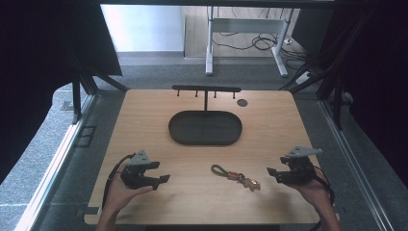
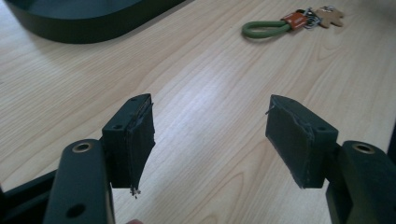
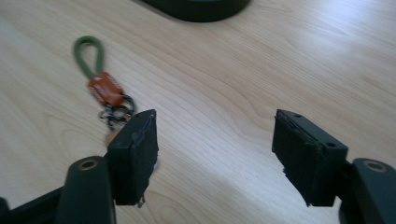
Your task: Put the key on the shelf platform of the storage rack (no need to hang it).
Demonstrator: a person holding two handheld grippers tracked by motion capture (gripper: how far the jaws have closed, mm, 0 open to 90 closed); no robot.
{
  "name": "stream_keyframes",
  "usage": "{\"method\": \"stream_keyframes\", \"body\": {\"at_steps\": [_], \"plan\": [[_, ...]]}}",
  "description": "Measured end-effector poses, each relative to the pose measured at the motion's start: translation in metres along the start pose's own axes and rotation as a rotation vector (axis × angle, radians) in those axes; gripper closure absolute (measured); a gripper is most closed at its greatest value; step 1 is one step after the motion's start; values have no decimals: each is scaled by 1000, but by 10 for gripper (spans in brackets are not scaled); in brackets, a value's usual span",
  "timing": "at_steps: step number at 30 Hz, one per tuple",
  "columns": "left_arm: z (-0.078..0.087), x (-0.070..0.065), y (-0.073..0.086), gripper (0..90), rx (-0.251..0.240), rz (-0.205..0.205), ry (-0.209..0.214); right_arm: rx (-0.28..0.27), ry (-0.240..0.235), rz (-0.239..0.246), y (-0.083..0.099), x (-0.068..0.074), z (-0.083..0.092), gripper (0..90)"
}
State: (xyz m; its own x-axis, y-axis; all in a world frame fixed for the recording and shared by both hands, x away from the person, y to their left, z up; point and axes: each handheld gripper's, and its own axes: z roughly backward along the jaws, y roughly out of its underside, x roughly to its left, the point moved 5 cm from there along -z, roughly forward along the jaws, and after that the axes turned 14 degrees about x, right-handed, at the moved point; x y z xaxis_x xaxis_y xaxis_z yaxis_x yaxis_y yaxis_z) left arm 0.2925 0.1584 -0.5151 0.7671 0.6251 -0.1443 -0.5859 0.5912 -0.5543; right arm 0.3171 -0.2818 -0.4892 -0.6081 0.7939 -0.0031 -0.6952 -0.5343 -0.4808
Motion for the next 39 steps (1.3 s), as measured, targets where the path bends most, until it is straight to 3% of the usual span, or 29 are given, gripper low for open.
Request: {"method": "stream_keyframes", "body": {"at_steps": [3, 5, 6, 7, 17, 32, 39], "plan": [[-2, -2, -2, 327, 4, -14, 3, 30, -29, 35, -9, 5, -2, 355], [-5, -3, -3, 324, 15, -30, 9, 77, -57, 96, -21, 13, -5, 379], [-5, -3, -3, 322, 15, -30, 9, 77, -57, 96, -21, 13, -5, 379], [-7, -3, -3, 319, 22, -29, 6, 102, -92, 140, -28, 18, -6, 404], [-5, -6, -2, 308, 6, -27, 28, 187, -172, 249, -50, 38, -14, 473], [-8, -6, -1, 306, 28, -36, 32, 343, -153, 361, -65, 67, -54, 528], [-6, -5, -2, 315, 7, -7, 22, 378, -137, 383, -71, 75, -68, 529]]}}
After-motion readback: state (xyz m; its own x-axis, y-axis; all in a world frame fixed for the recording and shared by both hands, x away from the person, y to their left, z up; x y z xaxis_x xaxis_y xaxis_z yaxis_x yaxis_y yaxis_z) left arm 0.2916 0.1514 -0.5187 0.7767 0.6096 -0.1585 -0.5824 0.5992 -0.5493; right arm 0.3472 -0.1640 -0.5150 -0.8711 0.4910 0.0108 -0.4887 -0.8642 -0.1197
